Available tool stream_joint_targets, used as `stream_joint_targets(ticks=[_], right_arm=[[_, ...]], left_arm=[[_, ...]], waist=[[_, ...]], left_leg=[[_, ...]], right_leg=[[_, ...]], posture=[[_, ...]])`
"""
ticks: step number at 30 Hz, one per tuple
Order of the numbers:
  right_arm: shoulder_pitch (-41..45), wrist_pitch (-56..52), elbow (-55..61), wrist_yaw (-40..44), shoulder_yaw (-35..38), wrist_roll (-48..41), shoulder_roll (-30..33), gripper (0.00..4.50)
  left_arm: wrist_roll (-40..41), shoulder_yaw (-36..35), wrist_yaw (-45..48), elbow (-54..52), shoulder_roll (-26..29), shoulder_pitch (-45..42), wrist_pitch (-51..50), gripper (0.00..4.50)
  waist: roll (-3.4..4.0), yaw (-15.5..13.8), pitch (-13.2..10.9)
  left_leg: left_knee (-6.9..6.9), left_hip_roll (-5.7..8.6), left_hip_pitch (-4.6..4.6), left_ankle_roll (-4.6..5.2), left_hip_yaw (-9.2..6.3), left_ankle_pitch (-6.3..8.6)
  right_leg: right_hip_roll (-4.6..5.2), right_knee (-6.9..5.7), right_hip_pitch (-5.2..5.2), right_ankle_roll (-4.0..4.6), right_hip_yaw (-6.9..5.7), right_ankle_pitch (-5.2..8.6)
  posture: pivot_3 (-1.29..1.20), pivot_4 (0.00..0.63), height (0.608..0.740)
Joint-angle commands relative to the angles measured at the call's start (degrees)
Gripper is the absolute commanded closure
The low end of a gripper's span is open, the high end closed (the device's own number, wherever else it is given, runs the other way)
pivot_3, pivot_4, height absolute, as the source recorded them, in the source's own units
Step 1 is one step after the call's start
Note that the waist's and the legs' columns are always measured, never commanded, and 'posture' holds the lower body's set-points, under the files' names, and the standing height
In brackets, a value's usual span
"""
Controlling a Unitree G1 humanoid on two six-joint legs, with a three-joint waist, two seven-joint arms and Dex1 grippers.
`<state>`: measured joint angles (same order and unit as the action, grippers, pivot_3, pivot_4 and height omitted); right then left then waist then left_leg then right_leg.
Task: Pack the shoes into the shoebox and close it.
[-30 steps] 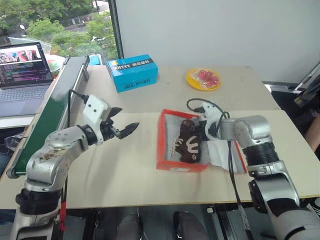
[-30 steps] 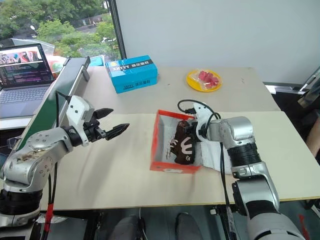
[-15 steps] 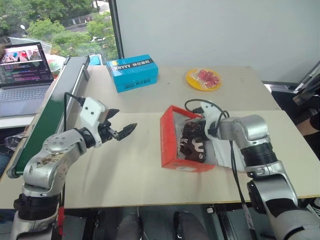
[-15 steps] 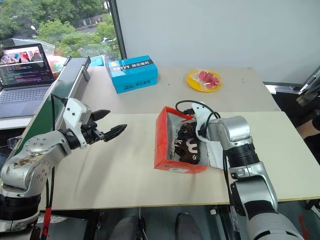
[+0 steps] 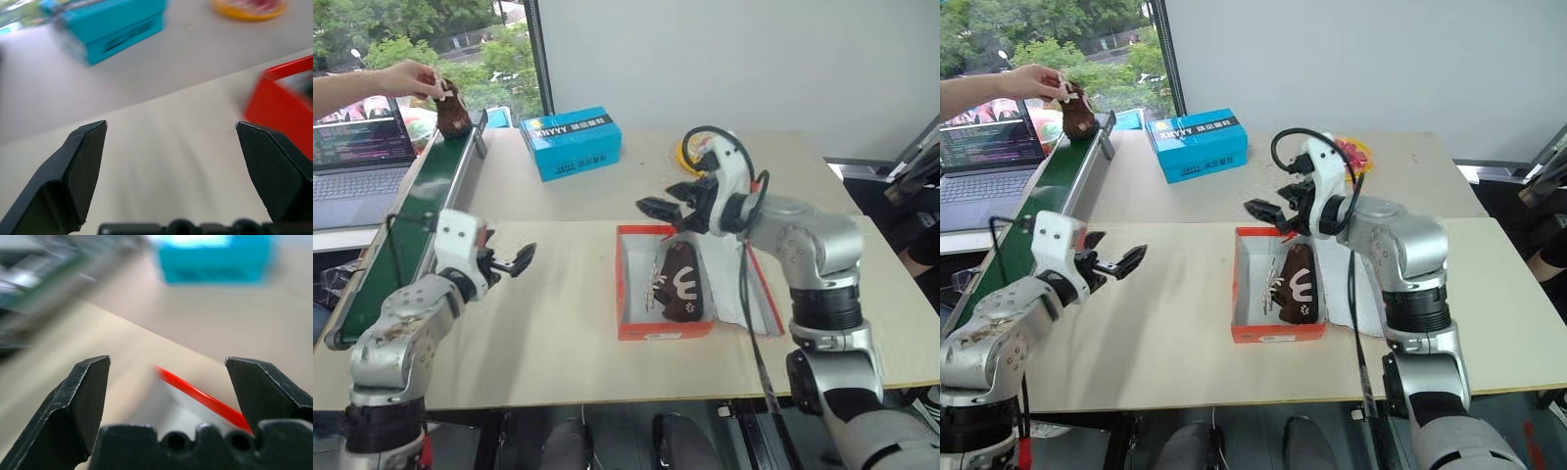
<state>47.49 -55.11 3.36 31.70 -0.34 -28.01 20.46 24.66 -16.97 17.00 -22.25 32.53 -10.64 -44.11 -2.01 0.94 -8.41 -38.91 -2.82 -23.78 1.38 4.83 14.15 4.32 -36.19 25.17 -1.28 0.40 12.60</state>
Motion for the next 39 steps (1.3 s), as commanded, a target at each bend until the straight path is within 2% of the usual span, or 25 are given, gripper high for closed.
stream_joint_targets(ticks=[1, 6, 9, 14, 18, 22, 29, 39], right_arm=[[-3.3, 10.2, 0.0, 4.3, -3.1, 1.4, -2.4, 0.05], [-5.9, 18.7, -2.7, 10.7, -9.6, 5.0, -3.2, 0.05], [-5.3, 23.3, -5.4, 9.8, -11.5, 7.8, -5.7, 0.05], [-5.0, 22.3, -6.1, 12.6, -11.8, 5.7, -8.6, 0.05], [-5.8, 23.8, -5.3, 13.3, -14.1, 7.8, -9.2, 0.05], [-6.8, 24.9, -4.3, 13.7, -15.4, 9.0, -9.1, 0.05], [-8.4, 30.0, -5.5, 12.9, -15.1, 13.2, -7.3, 0.05], [-10.3, 32.1, -5.3, 9.1, -13.4, 17.3, -5.8, 0.05]], left_arm=[[-0.6, -9.1, -6.0, -2.5, -3.5, 1.6, 3.0, 0.0], [-2.0, -13.8, -8.8, -1.9, -5.6, 3.8, 7.3, 0.0], [-3.1, -17.2, -10.3, 0.3, -6.4, 5.4, 10.7, 0.0], [-4.1, -19.3, -9.6, 5.6, -6.3, 8.3, 14.1, 0.0], [-3.1, -20.4, -8.7, 10.1, -6.3, 7.6, 16.2, 0.0], [-3.8, -19.8, -6.9, 15.2, -4.2, 6.2, 18.0, 0.0], [-4.6, -15.1, 1.4, 30.0, 4.3, -2.5, 18.6, 0.0], [-4.9, -14.0, 4.9, 41.8, 8.8, -10.2, 22.5, 0.0]], waist=[[0.0, -0.1, 0.0], [0.0, -0.2, 0.0], [0.0, -0.2, 0.0], [0.0, -0.1, 0.0], [-0.03, -0.2, 0.0], [-0.06, -0.3, 0.0], [-0.07, -0.2, 0.0], [-0.08, 0.2, 0.1]], left_leg=[[-0.04, 0.0, 0.0, 0.0, 0.0, 0.0], [-0.03, 0.02, 0.01, 0.0, 0.0, 0.0], [-0.02, 0.01, 0.02, 0.0, 0.01, 0.0], [0.0, -0.01, 0.11, -0.02, 0.03, 0.0], [-0.01, -0.01, 0.09, -0.02, 0.02, 0.0], [-0.01, 0.0, 0.09, -0.02, 0.02, 0.0], [-0.01, 0.01, 0.07, -0.04, 0.14, -0.01], [0.0, -0.02, 0.06, -0.07, 0.34, -0.02]], right_leg=[[0.02, -0.03, -0.01, -0.01, -0.01, -0.01], [0.04, 0.01, -0.02, 0.0, -0.04, -0.04], [0.03, 0.01, -0.02, 0.0, -0.02, -0.04], [0.02, -0.02, -0.03, 0.04, -0.03, -0.05], [0.04, -0.02, -0.04, 0.04, -0.06, -0.05], [0.06, -0.01, -0.05, 0.04, -0.1, -0.05], [0.06, 0.0, -0.05, 0.05, -0.17, -0.06], [0.05, -0.02, -0.02, 0.07, -0.2, -0.05]], posture=[[0.0, 0.15, 0.74], [0.0, 0.15, 0.74], [0.0, 0.15, 0.74], [0.0, 0.15, 0.74], [0.0, 0.15, 0.74], [0.0, 0.15, 0.74], [0.0, 0.15, 0.74], [0.0, 0.15, 0.74]])
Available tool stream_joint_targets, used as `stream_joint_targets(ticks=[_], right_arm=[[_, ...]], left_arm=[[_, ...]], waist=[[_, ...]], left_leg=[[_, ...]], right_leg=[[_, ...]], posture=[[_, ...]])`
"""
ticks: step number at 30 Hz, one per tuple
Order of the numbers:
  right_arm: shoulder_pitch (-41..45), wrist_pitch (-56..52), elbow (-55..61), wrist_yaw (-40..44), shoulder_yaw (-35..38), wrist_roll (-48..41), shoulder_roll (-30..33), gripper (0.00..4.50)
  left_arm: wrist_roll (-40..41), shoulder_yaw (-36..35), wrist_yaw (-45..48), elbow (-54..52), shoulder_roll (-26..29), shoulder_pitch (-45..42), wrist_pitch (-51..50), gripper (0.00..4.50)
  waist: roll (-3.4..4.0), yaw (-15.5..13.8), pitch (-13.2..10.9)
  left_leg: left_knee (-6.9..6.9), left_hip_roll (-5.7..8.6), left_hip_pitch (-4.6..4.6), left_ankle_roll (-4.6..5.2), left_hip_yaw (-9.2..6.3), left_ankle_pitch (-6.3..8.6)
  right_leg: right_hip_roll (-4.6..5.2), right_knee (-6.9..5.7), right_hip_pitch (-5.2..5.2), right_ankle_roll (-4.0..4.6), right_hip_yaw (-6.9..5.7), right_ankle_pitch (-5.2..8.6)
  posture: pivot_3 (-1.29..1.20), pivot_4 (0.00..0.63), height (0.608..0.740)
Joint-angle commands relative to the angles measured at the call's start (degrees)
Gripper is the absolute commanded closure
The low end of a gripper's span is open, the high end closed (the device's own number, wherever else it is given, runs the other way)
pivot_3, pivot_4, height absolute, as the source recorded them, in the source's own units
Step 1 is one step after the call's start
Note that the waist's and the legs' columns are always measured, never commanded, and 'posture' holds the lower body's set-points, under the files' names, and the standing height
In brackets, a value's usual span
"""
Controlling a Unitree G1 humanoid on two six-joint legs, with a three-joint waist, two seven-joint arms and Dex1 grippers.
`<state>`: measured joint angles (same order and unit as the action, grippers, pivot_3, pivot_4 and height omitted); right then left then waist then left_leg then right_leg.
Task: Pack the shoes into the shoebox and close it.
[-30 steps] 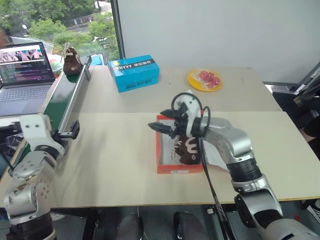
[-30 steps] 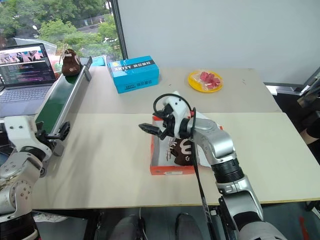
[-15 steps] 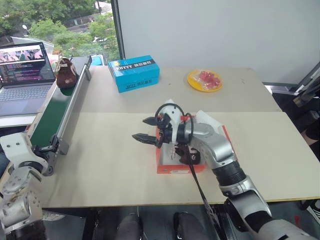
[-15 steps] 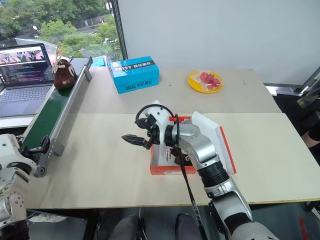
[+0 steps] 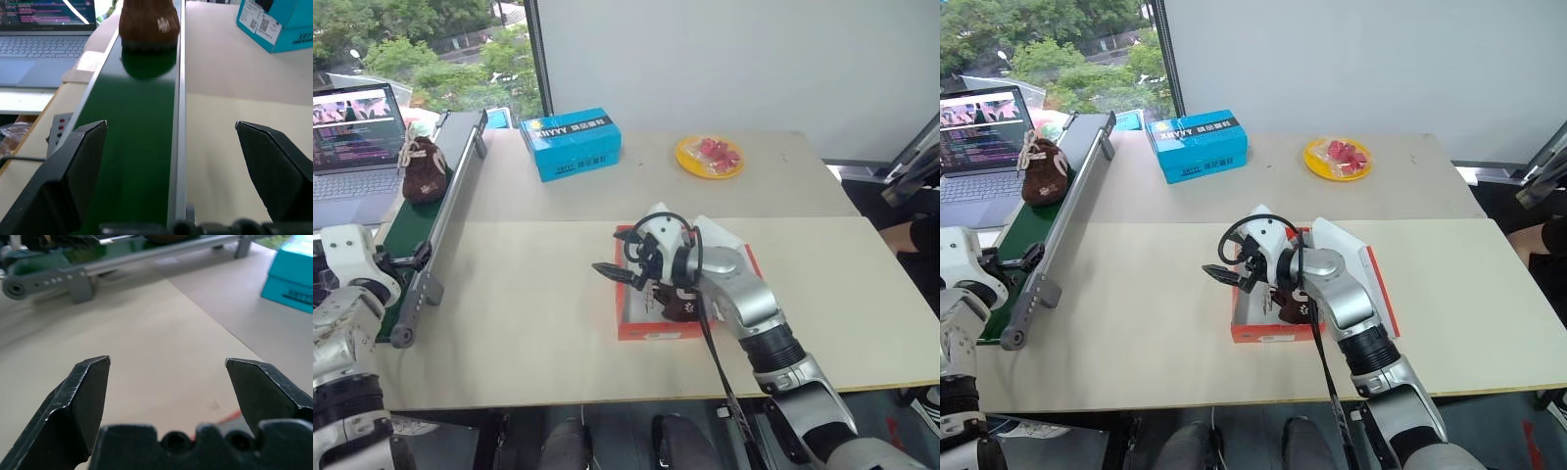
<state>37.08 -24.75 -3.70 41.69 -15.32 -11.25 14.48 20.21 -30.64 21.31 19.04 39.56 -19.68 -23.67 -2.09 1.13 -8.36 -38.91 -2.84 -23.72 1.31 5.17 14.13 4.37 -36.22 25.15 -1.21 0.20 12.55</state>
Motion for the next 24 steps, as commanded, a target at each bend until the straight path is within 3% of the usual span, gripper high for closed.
stream_joint_targets(ticks=[1, 16, 24], right_arm=[[0.0, 1.6, 1.8, -1.0, 1.6, 0.6, 0.3, 0.05], [-0.7, 1.7, 2.1, -2.2, 2.1, 1.1, 0.7, 0.05], [-0.4, 0.6, 2.8, -2.1, 2.3, 1.3, 1.8, 0.05]], left_arm=[[-0.6, -0.2, 0.4, 1.0, 1.9, -1.6, 2.3, 0.0], [-2.0, 0.6, -0.7, 5.5, 4.7, -8.1, 2.9, 0.0], [-3.2, 1.0, -3.5, 14.4, 3.4, -9.7, 4.4, 0.0]], waist=[[0.0, 0.0, 0.0], [-0.01, -0.2, 0.0], [-0.01, -0.2, 0.0]], left_leg=[[0.0, 0.0, 0.0, 0.0, 0.0, 0.0], [-0.01, 0.01, -0.01, -0.01, 0.05, 0.0], [-0.02, 0.01, -0.01, -0.01, 0.07, -0.01]], right_leg=[[0.0, 0.0, 0.0, 0.0, 0.0, 0.0], [0.0, -0.02, -0.01, 0.0, -0.02, 0.0], [-0.01, -0.03, -0.01, -0.01, -0.02, 0.0]], posture=[[0.0, 0.15, 0.74], [0.0, 0.15, 0.74], [0.0, 0.15, 0.74]])
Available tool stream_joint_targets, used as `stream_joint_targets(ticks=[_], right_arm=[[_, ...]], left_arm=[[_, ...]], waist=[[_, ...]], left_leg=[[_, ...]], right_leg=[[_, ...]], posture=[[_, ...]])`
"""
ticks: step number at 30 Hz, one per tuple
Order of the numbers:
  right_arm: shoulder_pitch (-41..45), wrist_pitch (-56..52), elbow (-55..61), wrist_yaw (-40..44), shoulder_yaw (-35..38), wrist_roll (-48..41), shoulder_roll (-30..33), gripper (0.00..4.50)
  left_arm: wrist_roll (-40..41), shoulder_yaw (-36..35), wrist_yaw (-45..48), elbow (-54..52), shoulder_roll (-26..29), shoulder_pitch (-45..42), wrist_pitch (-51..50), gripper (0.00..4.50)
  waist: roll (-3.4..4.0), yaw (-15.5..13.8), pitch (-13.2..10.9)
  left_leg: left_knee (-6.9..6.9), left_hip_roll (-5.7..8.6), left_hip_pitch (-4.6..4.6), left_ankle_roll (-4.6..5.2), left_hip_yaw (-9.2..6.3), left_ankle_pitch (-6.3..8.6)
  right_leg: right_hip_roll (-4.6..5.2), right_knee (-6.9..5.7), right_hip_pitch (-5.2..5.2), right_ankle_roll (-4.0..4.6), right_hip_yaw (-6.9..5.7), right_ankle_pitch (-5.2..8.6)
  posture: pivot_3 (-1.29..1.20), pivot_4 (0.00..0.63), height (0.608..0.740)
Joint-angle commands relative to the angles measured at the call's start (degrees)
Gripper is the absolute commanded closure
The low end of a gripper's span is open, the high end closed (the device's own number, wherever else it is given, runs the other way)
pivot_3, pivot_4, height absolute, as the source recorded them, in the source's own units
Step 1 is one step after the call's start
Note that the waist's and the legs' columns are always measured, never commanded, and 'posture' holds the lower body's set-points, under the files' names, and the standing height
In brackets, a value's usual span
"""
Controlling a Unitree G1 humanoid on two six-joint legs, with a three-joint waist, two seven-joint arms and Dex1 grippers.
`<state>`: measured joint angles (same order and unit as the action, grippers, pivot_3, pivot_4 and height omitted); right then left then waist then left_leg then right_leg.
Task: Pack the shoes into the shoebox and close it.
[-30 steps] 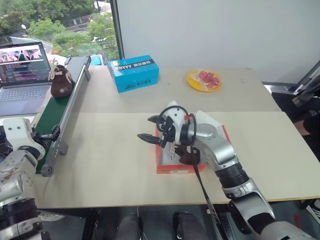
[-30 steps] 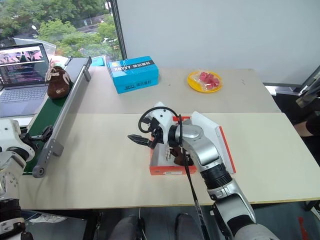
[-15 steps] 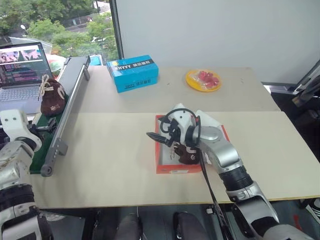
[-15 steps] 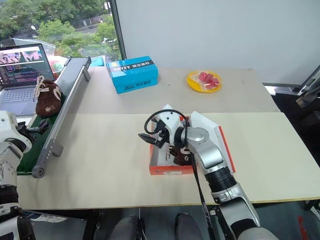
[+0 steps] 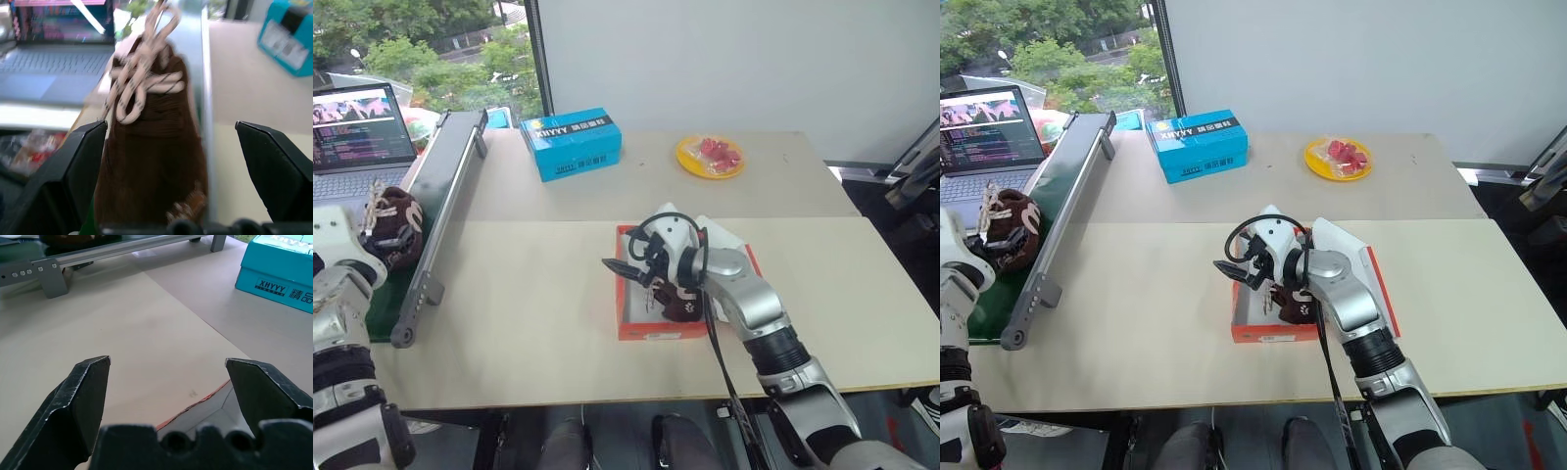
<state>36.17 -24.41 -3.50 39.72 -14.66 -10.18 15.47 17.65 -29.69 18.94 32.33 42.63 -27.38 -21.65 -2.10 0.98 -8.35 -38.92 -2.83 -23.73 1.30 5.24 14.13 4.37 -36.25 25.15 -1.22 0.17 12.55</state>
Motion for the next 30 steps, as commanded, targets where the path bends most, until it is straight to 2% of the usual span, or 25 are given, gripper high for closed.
stream_joint_targets(ticks=[1, 4, 11, 15, 20, 25, 30], right_arm=[[0.5, 0.1, 2.8, -0.1, 1.6, 0.2, 1.1, 0.05], [0.5, -1.1, 4.0, -0.5, 1.9, -0.1, 1.8, 0.0], [0.3, -2.9, 5.6, -0.8, 2.3, -0.6, 2.3, 0.0], [0.3, -3.6, 6.0, -1.1, 2.4, -0.8, 2.0, 0.0], [1.1, -9.3, 6.9, -2.0, 5.3, -4.6, 0.3, 0.0], [5.1, -14.5, 3.7, -6.5, 8.0, -2.7, 1.9, 0.0], [11.3, -20.4, 2.1, -11.8, 17.3, -9.4, -1.9, 0.0]], left_arm=[[-0.4, 0.2, -1.1, 1.5, 0.0, -2.5, 2.5, 0.0], [0.1, 1.4, -0.1, 1.2, -1.4, -3.5, 2.0, 0.8], [0.1, 1.9, -1.2, -1.3, -2.5, -5.0, 2.2, 3.13], [0.5, 1.5, -2.3, -3.5, -2.7, -7.2, 2.9, 4.1], [2.4, 4.0, -1.6, -12.4, -5.2, -9.9, 0.0, 4.1], [4.4, 9.1, 0.0, -21.4, -9.8, -11.4, -4.2, 4.1], [7.6, 16.5, -1.2, -31.3, -20.5, -12.0, -10.0, 4.1]], waist=[[0.0, -0.1, 0.0], [-0.01, -0.5, 0.0], [-0.02, -1.3, 0.0], [-0.06, -1.5, 0.0], [-0.11, -1.4, 0.0], [-0.11, -1.2, 0.0], [-0.11, -1.1, 0.0]], left_leg=[[-0.01, 0.0, -0.01, 0.0, -0.01, 0.0], [-0.04, 0.01, -0.03, -0.01, -0.02, -0.01], [-0.06, 0.03, -0.01, -0.05, -0.05, -0.04], [-0.08, 0.03, -0.07, -0.05, -0.09, -0.04], [-0.09, 0.03, -0.15, -0.05, -0.1, -0.04], [-0.18, 0.04, -0.14, -0.05, -0.11, -0.04], [-0.16, 0.04, -0.15, -0.05, -0.14, -0.04]], right_leg=[[0.0, 0.0, 0.0, 0.0, -0.02, 0.0], [0.02, 0.0, -0.01, 0.0, -0.07, 0.0], [0.03, -0.07, -0.05, 0.0, -0.11, 0.0], [0.03, -0.04, -0.05, 0.0, -0.16, 0.0], [0.02, -0.35, -0.01, 0.0, -0.17, 0.0], [0.02, -0.45, -0.03, 0.0, -0.15, 0.0], [0.0, -0.43, -0.02, 0.0, -0.12, 0.0]], posture=[[0.0, 0.15, 0.74], [0.0, 0.15, 0.74], [0.0, 0.15, 0.74], [0.0, 0.15, 0.74], [0.0, 0.15, 0.74], [0.0, 0.15, 0.74], [0.0, 0.15, 0.74]])
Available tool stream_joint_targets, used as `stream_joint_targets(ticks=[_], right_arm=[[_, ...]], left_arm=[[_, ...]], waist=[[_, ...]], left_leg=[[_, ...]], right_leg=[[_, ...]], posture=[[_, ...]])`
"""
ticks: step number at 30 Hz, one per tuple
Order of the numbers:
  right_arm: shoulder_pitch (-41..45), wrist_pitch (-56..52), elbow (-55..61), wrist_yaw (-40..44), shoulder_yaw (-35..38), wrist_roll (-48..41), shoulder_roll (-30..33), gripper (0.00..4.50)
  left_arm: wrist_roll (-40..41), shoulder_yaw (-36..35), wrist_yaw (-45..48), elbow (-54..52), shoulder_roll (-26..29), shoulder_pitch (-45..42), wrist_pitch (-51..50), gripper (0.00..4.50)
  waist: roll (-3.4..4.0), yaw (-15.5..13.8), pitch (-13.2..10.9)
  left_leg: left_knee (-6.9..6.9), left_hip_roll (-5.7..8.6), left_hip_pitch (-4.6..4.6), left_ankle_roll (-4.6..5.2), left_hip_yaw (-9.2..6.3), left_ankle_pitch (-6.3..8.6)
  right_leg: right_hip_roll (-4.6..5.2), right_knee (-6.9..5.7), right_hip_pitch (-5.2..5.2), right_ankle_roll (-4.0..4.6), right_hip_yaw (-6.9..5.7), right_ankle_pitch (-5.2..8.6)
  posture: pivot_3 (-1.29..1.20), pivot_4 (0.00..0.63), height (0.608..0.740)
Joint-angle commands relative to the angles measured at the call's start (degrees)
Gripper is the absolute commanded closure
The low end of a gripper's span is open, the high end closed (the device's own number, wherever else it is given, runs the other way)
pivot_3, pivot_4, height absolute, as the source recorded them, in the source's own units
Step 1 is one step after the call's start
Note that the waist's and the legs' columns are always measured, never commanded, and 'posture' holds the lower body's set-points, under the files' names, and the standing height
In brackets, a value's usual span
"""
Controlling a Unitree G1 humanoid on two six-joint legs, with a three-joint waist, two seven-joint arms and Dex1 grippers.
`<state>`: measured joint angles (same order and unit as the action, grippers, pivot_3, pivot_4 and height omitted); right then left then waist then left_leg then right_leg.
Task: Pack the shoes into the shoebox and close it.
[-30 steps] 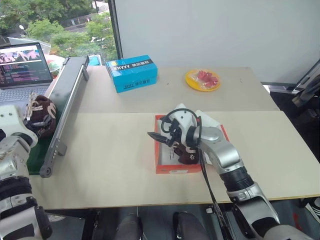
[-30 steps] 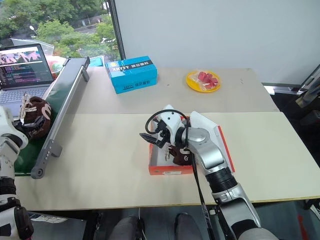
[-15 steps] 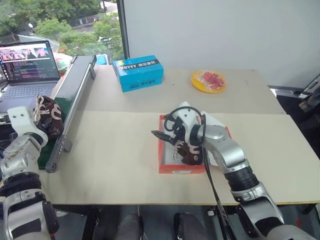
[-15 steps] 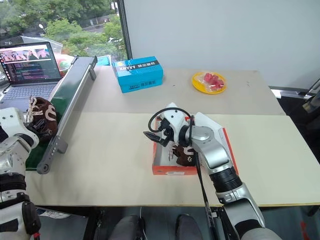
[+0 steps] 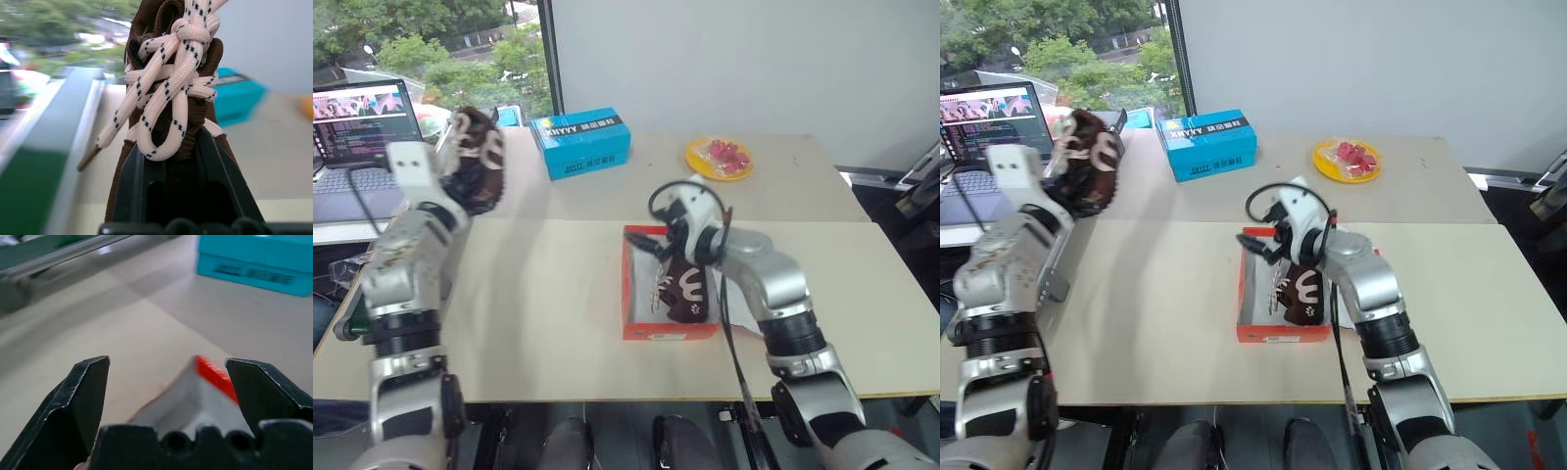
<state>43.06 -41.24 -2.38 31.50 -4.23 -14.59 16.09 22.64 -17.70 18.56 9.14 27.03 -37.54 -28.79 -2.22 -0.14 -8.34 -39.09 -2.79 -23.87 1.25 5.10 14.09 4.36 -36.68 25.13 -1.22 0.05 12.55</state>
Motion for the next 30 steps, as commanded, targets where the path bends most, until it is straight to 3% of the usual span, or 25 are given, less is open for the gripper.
stream_joint_targets(ticks=[1, 8, 17, 23, 30], right_arm=[[5.2, -5.2, 0.8, -4.7, 8.7, -6.3, -3.4, 0.0], [9.2, -12.1, -1.3, -11.2, 17.9, -13.3, -6.6, 0.0], [11.5, -16.7, -2.7, -18.2, 27.3, -20.9, -9.4, 0.0], [12.6, -18.6, -2.1, -21.3, 31.7, -26.2, -8.9, 0.0], [11.7, -22.2, -1.1, -21.5, 32.9, -29.9, -3.3, 0.0]], left_arm=[[3.2, 5.7, -1.3, -9.6, -6.8, -2.2, -4.3, 4.1], [4.3, 12.8, 0.7, -12.0, -13.6, -9.5, -7.9, 4.1], [4.1, 14.0, 2.0, -8.9, -17.2, -12.9, -6.6, 4.1], [3.5, 13.8, 2.6, -8.9, -16.6, -11.3, -6.2, 4.1], [1.8, 11.8, 4.5, -3.7, -12.4, -13.5, -2.8, 4.1]], waist=[[-0.01, 0.0, 0.0], [-0.01, 0.5, 0.0], [0.04, 1.1, 0.0], [0.06, 1.0, 0.0], [0.08, 1.0, -0.1]], left_leg=[[0.0, 0.0, -0.01, 0.0, -0.01, 0.0], [0.0, 0.01, -0.04, -0.01, -0.1, -0.02], [0.09, 0.03, 0.03, 0.0, -0.14, -0.02], [0.1, 0.04, 0.02, 0.0, -0.16, -0.02], [0.1, 0.06, 0.02, 0.01, -0.18, -0.02]], right_leg=[[0.0, 0.0, 0.0, 0.0, 0.0, 0.0], [-0.03, -0.02, 0.01, 0.0, 0.01, 0.0], [-0.05, 0.0, 0.03, 0.0, 0.14, 0.0], [-0.04, 0.02, 0.03, -0.01, 0.14, 0.01], [-0.04, 0.02, 0.02, -0.02, 0.14, 0.01]], posture=[[0.0, 0.15, 0.74], [0.0, 0.15, 0.74], [0.0, 0.15, 0.74], [0.0, 0.15, 0.74], [0.0, 0.15, 0.74]])
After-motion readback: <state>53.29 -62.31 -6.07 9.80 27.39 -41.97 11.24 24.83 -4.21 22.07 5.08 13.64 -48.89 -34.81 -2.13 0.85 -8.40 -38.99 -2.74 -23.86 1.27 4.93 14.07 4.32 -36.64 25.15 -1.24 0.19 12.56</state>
